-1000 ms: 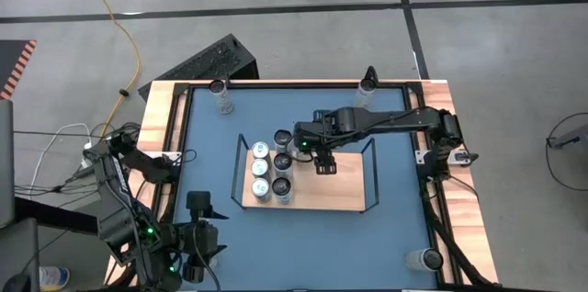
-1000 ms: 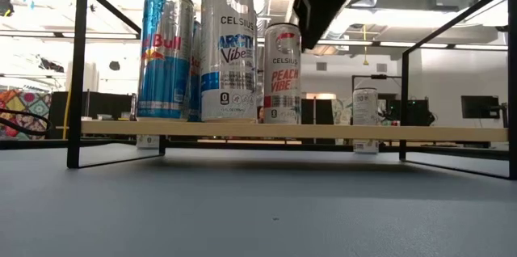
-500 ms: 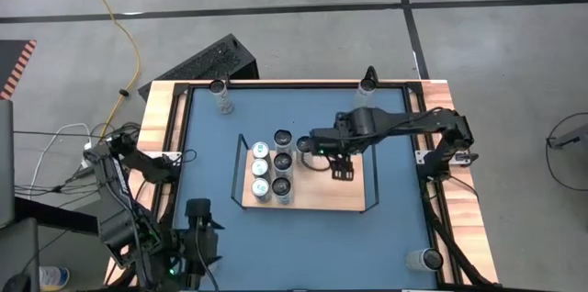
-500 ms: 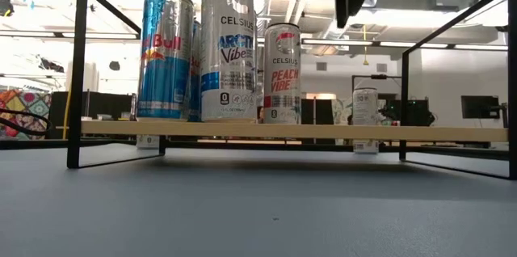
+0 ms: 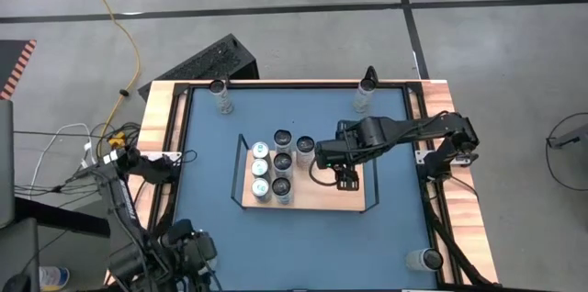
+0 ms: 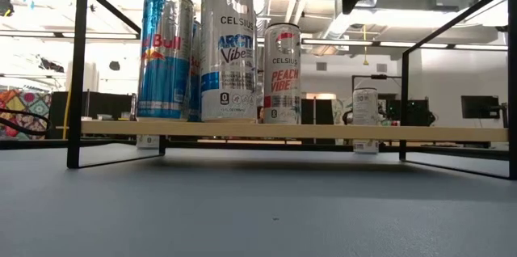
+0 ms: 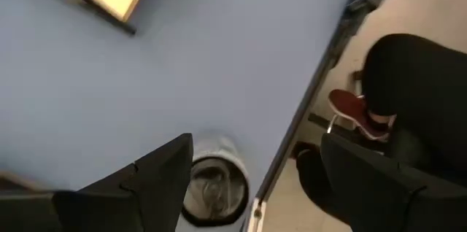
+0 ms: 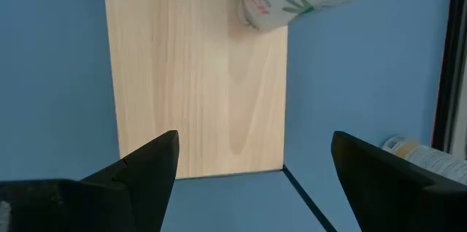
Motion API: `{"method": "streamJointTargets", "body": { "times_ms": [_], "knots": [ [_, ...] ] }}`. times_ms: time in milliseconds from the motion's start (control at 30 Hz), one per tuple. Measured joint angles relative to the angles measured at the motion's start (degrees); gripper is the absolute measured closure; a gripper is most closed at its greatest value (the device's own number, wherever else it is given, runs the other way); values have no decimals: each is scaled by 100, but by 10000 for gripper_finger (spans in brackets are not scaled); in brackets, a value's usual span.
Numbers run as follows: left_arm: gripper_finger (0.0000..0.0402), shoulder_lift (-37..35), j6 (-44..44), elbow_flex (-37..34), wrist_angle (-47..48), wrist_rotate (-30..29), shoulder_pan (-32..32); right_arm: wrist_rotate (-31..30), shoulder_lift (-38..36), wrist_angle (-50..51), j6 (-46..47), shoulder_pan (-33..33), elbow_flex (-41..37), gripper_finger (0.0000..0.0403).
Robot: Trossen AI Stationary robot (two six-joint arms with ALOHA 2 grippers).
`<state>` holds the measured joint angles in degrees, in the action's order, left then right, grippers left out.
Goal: Place canned beverage on shelf
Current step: Put the right pink soda can on the shelf aligned with the other pink soda can
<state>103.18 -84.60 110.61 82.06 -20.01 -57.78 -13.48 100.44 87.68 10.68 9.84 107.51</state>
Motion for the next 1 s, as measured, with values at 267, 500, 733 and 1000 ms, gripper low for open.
{"method": "streamJointTargets", "body": {
  "times_ms": [267, 500, 733, 1000],
  "knots": [
    [115, 7, -189, 0, 332, -317, -41, -7, 0, -93, 134, 35, 2, 62],
    [115, 405, -360, 2, 294, 207, -37, -5, 0, -152, 139, 213, 2, 62],
    [115, 671, -698, -2, 253, 778, 14, -4, 0, -155, 198, 491, -1, 62],
    [115, 671, -1008, -2, 436, 937, -32, -3, 0, -256, 393, 785, -1, 62]
  ]
}}
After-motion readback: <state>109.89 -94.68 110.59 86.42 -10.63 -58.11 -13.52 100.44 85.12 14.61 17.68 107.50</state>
